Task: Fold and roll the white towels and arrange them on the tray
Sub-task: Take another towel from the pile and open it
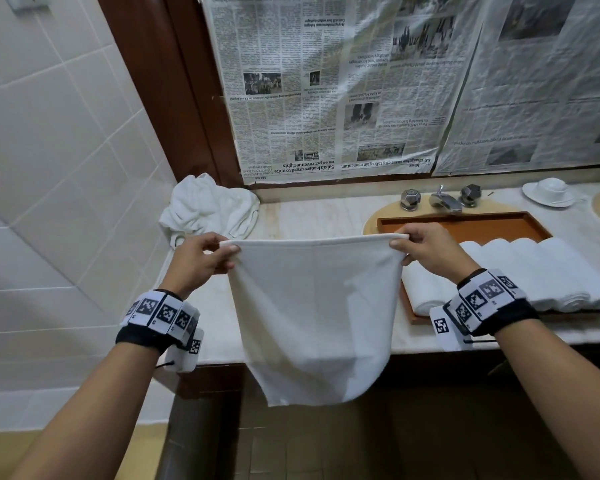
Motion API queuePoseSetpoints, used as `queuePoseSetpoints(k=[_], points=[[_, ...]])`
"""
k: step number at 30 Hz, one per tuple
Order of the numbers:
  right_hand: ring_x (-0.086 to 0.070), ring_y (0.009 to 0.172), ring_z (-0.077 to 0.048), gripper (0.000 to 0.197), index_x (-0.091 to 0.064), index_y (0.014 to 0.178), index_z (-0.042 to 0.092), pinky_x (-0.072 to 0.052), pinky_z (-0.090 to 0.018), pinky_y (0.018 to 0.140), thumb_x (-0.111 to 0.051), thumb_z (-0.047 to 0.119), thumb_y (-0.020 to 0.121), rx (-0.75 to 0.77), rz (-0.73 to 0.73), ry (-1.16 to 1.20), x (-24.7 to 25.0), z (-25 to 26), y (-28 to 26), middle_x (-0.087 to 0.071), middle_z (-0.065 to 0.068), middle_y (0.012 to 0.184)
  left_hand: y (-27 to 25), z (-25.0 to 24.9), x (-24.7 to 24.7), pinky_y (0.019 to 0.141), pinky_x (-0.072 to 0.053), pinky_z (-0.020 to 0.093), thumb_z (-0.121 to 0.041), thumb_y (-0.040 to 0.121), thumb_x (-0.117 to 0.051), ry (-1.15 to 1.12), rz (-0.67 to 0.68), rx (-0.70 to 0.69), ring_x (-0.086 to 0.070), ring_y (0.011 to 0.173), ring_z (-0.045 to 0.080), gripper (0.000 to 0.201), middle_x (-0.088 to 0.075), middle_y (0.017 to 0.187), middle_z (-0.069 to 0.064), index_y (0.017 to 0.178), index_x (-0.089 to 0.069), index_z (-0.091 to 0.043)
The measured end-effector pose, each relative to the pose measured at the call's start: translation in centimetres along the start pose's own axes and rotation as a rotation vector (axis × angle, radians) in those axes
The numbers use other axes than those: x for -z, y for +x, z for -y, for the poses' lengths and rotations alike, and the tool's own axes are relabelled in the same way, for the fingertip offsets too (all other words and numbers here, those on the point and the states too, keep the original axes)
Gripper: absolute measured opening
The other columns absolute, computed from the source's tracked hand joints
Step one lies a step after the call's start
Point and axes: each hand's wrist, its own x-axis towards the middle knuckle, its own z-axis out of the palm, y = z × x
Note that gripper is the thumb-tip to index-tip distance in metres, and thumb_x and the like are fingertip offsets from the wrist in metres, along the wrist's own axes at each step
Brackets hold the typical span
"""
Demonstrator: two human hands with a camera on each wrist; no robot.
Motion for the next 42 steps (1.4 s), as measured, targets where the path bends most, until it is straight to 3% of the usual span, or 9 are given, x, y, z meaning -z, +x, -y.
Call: queuePoseSetpoints(k=[5,11,15,21,23,28,34,37,42], points=[[-0.07,0.063,-0.026,0.009,-0.07,0.082,0.013,-0.059,-0.041,0.068,-0.074,0.02,0.087,-0.029,-0.038,-0.048,-0.7,0.2,2.0,-0.072,-0.008,0.073,1.8,0.3,0.3,0.069,-0.061,0.032,-0.02,0.09,-0.074,0.027,-0.011,-0.011,-0.07,0.067,0.019,0.015,-0.065,0.081,0.003,0.091,-0.068,-0.007],[-0.057,0.041,-0.01,0.015,-0.066,0.08,0.009,-0.045,-0.017,0.046,-0.071,0.019,0.09,-0.1,-0.044,-0.105,-1.8,1.0,5.4,-0.065,-0.007,0.058,5.8,0.7,0.7,0.061,-0.059,0.025,-0.019,0.091,-0.073,0.09,-0.014,-0.001,-0.068,0.06,0.014,0.019,-0.064,0.079,0.005,0.095,-0.068,-0.002],[-0.062,0.052,-0.029,0.015,-0.065,0.085,0.007,-0.051,-0.032,0.049,-0.068,0.02,0.093,-0.113,-0.026,-0.086,-1.9,1.8,9.0,-0.068,-0.015,0.064,9.9,0.4,1.3,0.06,-0.06,0.026,-0.022,0.089,-0.074,0.172,-0.021,-0.029,-0.068,0.057,0.013,0.019,-0.069,0.079,0.011,0.094,-0.069,-0.004],[-0.071,0.059,-0.032,0.025,-0.057,0.091,0.004,-0.055,-0.038,0.052,-0.061,0.028,0.097,-0.166,-0.063,-0.055,-2.5,2.8,13.6,-0.069,-0.016,0.067,15.5,-0.2,2.3,0.071,-0.062,0.041,-0.029,0.089,-0.074,0.269,-0.032,-0.115,-0.072,0.069,0.031,0.016,-0.072,0.071,0.009,0.087,-0.069,-0.014],[-0.072,0.061,-0.033,0.024,-0.052,0.095,0.002,-0.056,-0.036,0.05,-0.058,0.025,0.099,-0.198,-0.073,0.02,-2.9,3.1,14.6,-0.068,-0.021,0.073,16.8,-0.1,2.4,0.074,-0.062,0.044,-0.031,0.089,-0.074,0.274,-0.015,-0.117,-0.072,0.068,0.032,0.016,-0.072,0.069,0.007,0.085,-0.069,-0.016],[-0.073,0.067,-0.035,0.022,-0.049,0.098,0.0,-0.06,-0.054,0.068,-0.056,0.021,0.1,-0.203,-0.122,0.104,-4.1,2.4,17.0,-0.066,-0.027,0.088,19.6,1.0,1.6,0.071,-0.062,0.044,-0.027,0.09,-0.073,0.259,-0.048,-0.107,-0.072,0.066,0.026,0.015,-0.072,0.069,0.008,0.086,-0.069,-0.013],[-0.073,0.072,-0.036,0.014,-0.053,0.101,0.004,-0.06,-0.054,0.074,-0.058,0.017,0.099,-0.247,-0.144,0.181,-5.7,-1.2,21.0,-0.067,-0.024,0.088,23.1,3.1,-0.5,0.068,-0.062,0.041,-0.023,0.09,-0.073,0.247,-0.063,-0.043,-0.073,0.064,0.024,0.012,-0.073,0.072,0.011,0.088,-0.069,-0.012],[-0.073,0.073,-0.038,0.011,-0.054,0.089,0.013,-0.059,-0.054,0.076,-0.061,0.016,0.097,-0.271,-0.124,0.239,-6.3,-3.6,23.4,-0.066,-0.018,0.082,25.2,4.3,-1.8,0.068,-0.062,0.044,-0.023,0.09,-0.072,0.254,-0.08,-0.008,-0.072,0.064,0.026,0.01,-0.072,0.069,0.01,0.086,-0.068,-0.014],[-0.072,0.076,-0.037,0.015,-0.053,0.085,0.013,-0.062,-0.043,0.073,-0.061,0.012,0.097,-0.318,-0.084,0.288,-6.7,-6.7,27.1,-0.067,-0.02,0.084,28.2,5.9,-4.2,0.067,-0.062,0.036,-0.021,0.091,-0.07,0.241,-0.116,0.049,-0.073,0.066,0.021,0.011,-0.073,0.078,0.015,0.089,-0.068,-0.011]])
